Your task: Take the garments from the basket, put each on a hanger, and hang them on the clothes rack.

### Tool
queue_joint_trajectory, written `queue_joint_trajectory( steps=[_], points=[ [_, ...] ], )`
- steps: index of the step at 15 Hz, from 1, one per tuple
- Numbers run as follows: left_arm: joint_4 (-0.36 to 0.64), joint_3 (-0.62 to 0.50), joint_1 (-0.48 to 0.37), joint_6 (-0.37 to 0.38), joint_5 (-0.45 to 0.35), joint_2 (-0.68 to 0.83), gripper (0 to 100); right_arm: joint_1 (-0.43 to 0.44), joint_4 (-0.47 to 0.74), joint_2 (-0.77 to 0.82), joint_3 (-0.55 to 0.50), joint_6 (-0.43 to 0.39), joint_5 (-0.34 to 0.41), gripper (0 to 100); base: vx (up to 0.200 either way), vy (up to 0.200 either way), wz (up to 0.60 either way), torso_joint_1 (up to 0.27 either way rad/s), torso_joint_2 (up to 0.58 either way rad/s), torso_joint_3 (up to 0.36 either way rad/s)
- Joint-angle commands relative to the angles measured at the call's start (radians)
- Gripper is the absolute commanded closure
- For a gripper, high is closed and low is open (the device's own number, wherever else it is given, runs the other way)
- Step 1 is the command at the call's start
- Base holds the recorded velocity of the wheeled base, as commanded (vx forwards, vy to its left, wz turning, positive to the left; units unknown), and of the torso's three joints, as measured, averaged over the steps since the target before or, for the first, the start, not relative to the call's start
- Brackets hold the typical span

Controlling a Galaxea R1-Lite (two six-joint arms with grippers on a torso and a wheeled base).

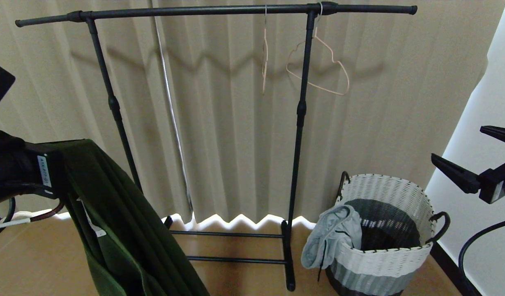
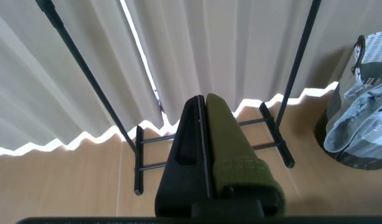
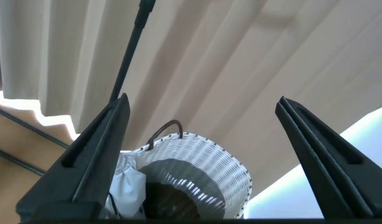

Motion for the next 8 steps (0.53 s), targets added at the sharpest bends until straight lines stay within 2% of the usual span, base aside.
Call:
queue_joint_trajectory(
  steps=[1, 4, 6, 8],
  points=[
    [-0.002, -0.001, -0.001, 0.002, -0.001, 0.003, 100, 0.000, 0.000, -0.023, 0.014, 0.000, 0.001, 0, 0.000, 0.000, 0.00, 0.056, -0.22, -0.173],
    [-0.002, 0.001, -0.003, 0.005, -0.001, 0.003, 100, 0.000, 0.000, -0.018, 0.014, 0.002, 0.002, 0, 0.000, 0.000, 0.00, 0.072, -0.24, -0.258],
    [-0.002, 0.002, -0.003, 0.006, -0.001, -0.003, 100, 0.000, -0.005, -0.020, 0.010, 0.006, 0.005, 0, 0.000, 0.000, 0.00, 0.100, -0.53, -0.305],
    [-0.003, 0.025, -0.004, 0.008, -0.001, -0.014, 100, 0.000, -0.005, -0.020, 0.004, 0.023, 0.008, 0, 0.000, 0.000, 0.00, 0.186, -0.54, -0.273]
  ],
)
